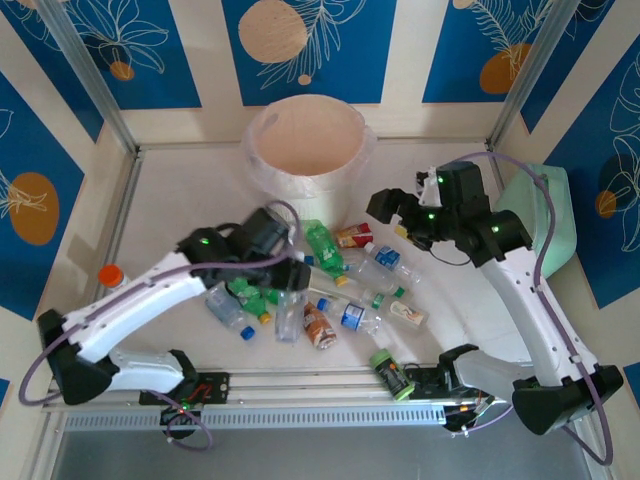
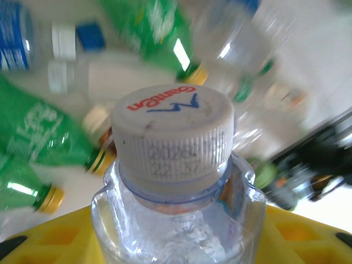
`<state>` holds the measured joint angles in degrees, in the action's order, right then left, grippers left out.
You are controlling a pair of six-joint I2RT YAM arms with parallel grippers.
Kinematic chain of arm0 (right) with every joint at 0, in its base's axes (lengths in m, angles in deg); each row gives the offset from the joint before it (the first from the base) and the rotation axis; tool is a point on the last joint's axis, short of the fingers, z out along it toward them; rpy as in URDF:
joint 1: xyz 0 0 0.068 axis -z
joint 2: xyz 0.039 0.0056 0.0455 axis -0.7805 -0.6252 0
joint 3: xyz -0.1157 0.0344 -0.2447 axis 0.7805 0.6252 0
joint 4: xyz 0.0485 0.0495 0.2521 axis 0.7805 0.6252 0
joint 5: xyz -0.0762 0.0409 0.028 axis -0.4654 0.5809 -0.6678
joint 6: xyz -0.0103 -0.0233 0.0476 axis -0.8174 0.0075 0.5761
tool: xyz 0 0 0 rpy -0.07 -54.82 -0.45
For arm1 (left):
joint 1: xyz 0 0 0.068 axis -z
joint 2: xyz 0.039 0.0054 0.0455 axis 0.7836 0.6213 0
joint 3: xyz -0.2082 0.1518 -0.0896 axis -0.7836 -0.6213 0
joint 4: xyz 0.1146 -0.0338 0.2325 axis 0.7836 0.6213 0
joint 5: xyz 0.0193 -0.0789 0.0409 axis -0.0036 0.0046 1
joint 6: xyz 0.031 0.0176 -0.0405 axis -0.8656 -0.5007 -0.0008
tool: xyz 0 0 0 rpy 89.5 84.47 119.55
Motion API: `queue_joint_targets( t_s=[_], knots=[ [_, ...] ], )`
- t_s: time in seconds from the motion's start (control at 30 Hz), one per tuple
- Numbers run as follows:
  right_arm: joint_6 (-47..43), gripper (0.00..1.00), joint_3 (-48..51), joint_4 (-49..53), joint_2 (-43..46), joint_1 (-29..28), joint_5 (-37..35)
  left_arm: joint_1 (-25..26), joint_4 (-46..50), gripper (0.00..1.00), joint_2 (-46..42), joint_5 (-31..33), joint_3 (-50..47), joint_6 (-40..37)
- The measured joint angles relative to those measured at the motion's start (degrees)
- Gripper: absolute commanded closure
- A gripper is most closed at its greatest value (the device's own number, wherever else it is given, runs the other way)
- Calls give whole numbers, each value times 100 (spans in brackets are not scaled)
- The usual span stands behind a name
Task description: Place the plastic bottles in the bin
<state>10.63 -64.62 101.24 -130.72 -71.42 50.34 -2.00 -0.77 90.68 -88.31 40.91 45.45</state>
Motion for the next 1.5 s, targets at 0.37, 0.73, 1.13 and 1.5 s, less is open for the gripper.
queue_joint_targets(
  t_s=[0.37, 0.73, 1.13, 1.5],
  knots=[
    [-4, 1, -221, -1591, 269, -55, 1773, -1834, -3569, 50, -782, -1512, -511, 1919],
    [184, 1, -772, -1974, -70, -109, 2374, -2070, -7110, 50, 122, -2330, -643, 3314],
    [278, 0, -1010, -2026, -573, -581, 2341, -2087, -9053, 50, 439, -2354, -894, 4341],
    [466, 10, -1215, -2365, -994, -994, 2212, -2094, -9440, 51, 518, -2356, -1029, 4566]
  ],
)
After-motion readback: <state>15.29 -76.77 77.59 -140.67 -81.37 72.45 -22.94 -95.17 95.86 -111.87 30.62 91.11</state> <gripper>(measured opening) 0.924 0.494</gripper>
